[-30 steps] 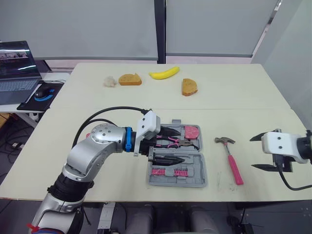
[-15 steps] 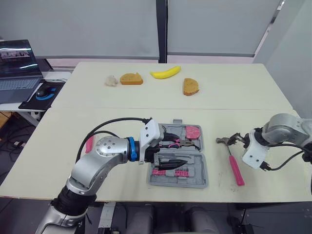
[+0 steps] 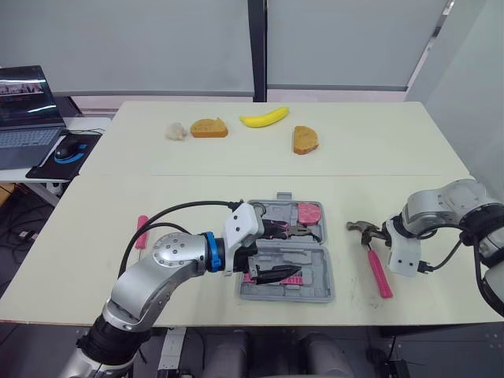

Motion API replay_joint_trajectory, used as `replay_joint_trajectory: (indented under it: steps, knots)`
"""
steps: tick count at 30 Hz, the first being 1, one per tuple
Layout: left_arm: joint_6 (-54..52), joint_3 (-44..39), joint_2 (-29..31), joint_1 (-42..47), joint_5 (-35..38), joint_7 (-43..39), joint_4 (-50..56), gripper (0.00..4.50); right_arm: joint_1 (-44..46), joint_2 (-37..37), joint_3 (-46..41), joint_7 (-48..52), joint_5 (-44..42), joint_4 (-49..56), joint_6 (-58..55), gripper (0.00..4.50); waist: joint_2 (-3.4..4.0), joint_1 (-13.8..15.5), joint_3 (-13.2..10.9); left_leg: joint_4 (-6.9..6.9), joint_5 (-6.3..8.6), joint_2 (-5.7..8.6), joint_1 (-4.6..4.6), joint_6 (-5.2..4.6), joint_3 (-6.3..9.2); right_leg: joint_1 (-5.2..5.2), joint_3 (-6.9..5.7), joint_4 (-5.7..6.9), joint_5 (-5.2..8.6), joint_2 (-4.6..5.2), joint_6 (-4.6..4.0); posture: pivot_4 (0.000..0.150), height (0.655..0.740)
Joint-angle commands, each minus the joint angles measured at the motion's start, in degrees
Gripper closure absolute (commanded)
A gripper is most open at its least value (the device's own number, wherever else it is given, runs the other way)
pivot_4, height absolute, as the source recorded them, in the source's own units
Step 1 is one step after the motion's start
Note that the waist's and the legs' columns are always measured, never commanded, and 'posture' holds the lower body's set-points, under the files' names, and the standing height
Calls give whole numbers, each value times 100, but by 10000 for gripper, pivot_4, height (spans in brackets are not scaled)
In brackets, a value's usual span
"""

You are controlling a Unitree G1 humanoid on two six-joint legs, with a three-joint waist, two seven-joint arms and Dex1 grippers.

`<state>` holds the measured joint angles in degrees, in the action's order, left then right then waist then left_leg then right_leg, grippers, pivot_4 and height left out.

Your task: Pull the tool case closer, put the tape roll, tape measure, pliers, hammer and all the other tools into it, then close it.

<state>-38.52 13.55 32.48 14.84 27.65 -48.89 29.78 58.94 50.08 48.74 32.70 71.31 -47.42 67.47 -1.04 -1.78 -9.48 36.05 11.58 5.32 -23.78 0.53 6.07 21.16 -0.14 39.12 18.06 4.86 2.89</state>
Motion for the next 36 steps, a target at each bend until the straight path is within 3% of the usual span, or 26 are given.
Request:
replay_joint_trajectory:
  steps: [1,7,17,20,24,28,30,33,36]
  knots:
    - [101,8,55,-44,-16,3,227,0,214,-126,142,-263,196,-99,-93,3957,0,-6,0,0,0,0,0,0,0,0,0,0,0,-1,0,1500,7400]
    - [122,53,58,-39,-114,22,187,0,168,-331,160,-130,-37,-267,-112,21256,-3,-9,2,0,-1,-3,2,1,1,-1,4,0,-1,-7,-2,1500,7400]
    - [-10,70,60,63,-82,45,226,0,-41,-183,17,170,-463,-94,-260,40153,-11,-9,7,0,-1,-12,12,2,1,-6,15,0,-3,-23,-6,1500,7400]
    - [-23,96,45,111,-78,41,207,0,-146,-19,-120,387,-730,5,-251,42606,-11,-2,7,0,-1,-12,12,2,-1,-6,18,0,-3,-23,-6,1500,7400]
    - [-37,170,13,172,-69,20,189,0,-409,331,-390,736,-1246,221,-319,42724,-10,3,6,-1,0,-10,10,1,-3,-5,21,-1,-3,-23,-6,1500,7400]
    - [-62,155,24,229,-35,19,188,0,-1007,796,-1050,1795,-2849,507,-947,42724,-6,30,4,-1,0,-8,6,1,-6,-5,22,-2,-3,-18,-6,1500,7400]
    - [-78,159,23,239,-14,28,206,0,-1581,1070,-1486,2648,-4040,972,-1757,42724,-5,39,3,-1,1,-6,3,-1,-4,-7,18,-5,-3,-11,-6,1500,7400]
    - [-182,215,-49,245,33,129,326,0,-2786,1323,-2624,3597,-5956,2304,-4501,42724,-1,37,2,2,14,-7,0,-24,-5,-9,16,-6,-3,-5,-6,1500,7400]
    - [-287,235,-93,224,60,225,457,0,-3538,1402,-3470,3445,-6415,3298,-6242,42724,13,-5,10,1,18,-8,-2,-31,-4,-4,15,-3,-4,-5,-6,1500,7400]
